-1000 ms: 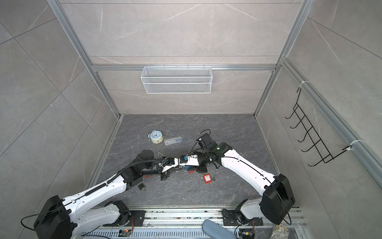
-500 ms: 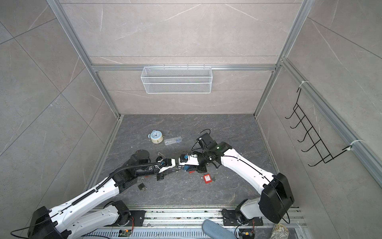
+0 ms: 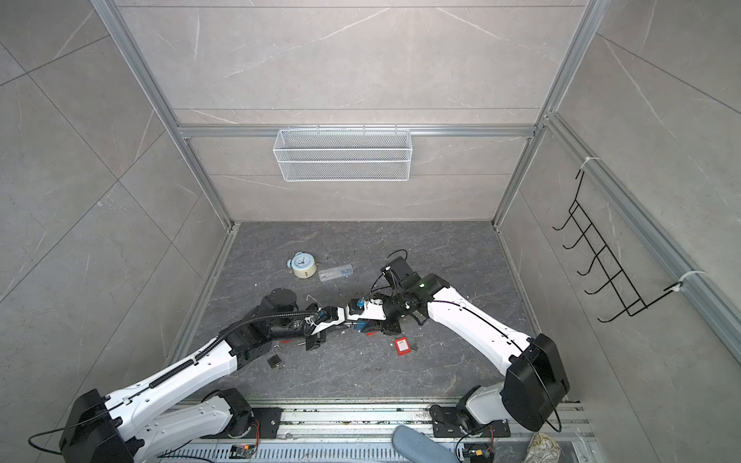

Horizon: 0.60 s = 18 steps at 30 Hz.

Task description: Lock with the key

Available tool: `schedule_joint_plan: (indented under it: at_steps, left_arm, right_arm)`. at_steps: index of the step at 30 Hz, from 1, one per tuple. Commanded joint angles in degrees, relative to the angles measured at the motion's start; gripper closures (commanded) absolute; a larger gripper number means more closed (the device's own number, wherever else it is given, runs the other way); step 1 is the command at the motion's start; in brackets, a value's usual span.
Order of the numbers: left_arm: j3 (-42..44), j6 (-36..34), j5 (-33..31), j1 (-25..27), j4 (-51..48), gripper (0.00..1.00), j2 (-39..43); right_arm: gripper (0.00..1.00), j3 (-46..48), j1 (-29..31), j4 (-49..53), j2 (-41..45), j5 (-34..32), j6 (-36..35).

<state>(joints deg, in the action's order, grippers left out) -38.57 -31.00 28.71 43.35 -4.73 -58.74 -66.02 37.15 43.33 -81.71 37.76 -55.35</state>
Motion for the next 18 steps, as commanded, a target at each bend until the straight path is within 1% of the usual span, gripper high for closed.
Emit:
schedule_joint_plan:
  at_steps: [1,3,5,7,9,13,15,18]
  left_arm:
    - [-2.7,0.0,3.0,0.2,1.8,0.91,0.0]
    - [-2.7,0.5,3.4,0.2,2.0,0.95,0.0]
    - [-2.7,0.9,3.5,0.2,2.0,0.94,-0.4]
    - [-2.7,1.0,3.1,0.2,2.0,0.88,-0.6]
    - [-2.8,0.7,2.6,0.2,1.8,0.87,-0.6]
    - [-3.5,0.4,3.0,0.2,1.5,0.98,-0.5]
    - [-4.2,0.4,4.1,0.2,1.0,1.00,-1.2]
    - [-4.8,1.2,6.4,0.2,1.1,1.00,-2.5]
  right_arm:
    - [0.93,-1.6,-0.1,0.4,0.5,0.8,-0.3]
    - [0.93,-1.6,-0.1,0.3,0.7,0.6,-0.3]
    - [0.93,-1.4,-0.1,-0.3,0.9,0.6,-0.4]
    - [0.93,-1.5,-0.1,-0.1,0.9,0.7,-0.7]
    - [0.93,-1.6,-0.1,0.3,0.8,0.6,-0.9]
    - [0.93,-1.5,-0.1,0.4,0.7,0.6,-1.0]
    - [0.93,-1.4,-0.1,0.1,0.7,0.6,-0.9]
    - [0.93,-1.1,-0.1,-1.4,1.0,-0.2,-0.5]
